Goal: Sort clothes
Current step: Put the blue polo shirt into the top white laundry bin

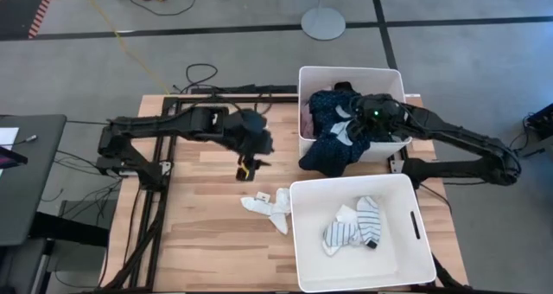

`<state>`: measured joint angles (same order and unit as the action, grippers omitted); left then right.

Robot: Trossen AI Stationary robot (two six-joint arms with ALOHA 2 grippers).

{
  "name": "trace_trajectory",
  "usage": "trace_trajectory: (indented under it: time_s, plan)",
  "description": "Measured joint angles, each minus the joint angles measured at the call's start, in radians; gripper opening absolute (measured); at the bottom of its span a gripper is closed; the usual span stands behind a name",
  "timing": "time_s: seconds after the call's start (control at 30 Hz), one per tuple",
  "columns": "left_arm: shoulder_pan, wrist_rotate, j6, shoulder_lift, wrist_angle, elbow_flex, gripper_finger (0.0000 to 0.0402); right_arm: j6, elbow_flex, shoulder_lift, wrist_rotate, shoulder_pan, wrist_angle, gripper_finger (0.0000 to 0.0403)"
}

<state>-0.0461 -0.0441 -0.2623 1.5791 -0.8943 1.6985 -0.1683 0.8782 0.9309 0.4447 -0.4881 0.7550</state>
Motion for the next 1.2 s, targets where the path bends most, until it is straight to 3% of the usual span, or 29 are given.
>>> trace_trajectory:
  time_s: [0.3, 0.5, 0.87, 1.2]
  plan:
    - [0.124, 0.055, 0.071, 0.006, -0.066, -0.002, 0.0194, -0.086, -0.002, 0.006, -0.004, -0.054, -0.043, 0.0012]
    - [0.202, 0.082, 0.096, 0.004, -0.057, -0.016, 0.0194, -0.114, 0.000, 0.130, -0.004, -0.105, 0.030, 0.0013]
    - [0.308, 0.124, 0.180, 0.005, -0.068, -0.179, 0.0194, -0.121, 0.002, 0.394, 0.014, -0.131, 0.052, 0.0013]
    - [0.392, 0.139, 0.255, 0.005, -0.050, -0.314, 0.0194, -0.123, 0.004, 0.515, 0.013, -0.157, 0.083, 0.0013]
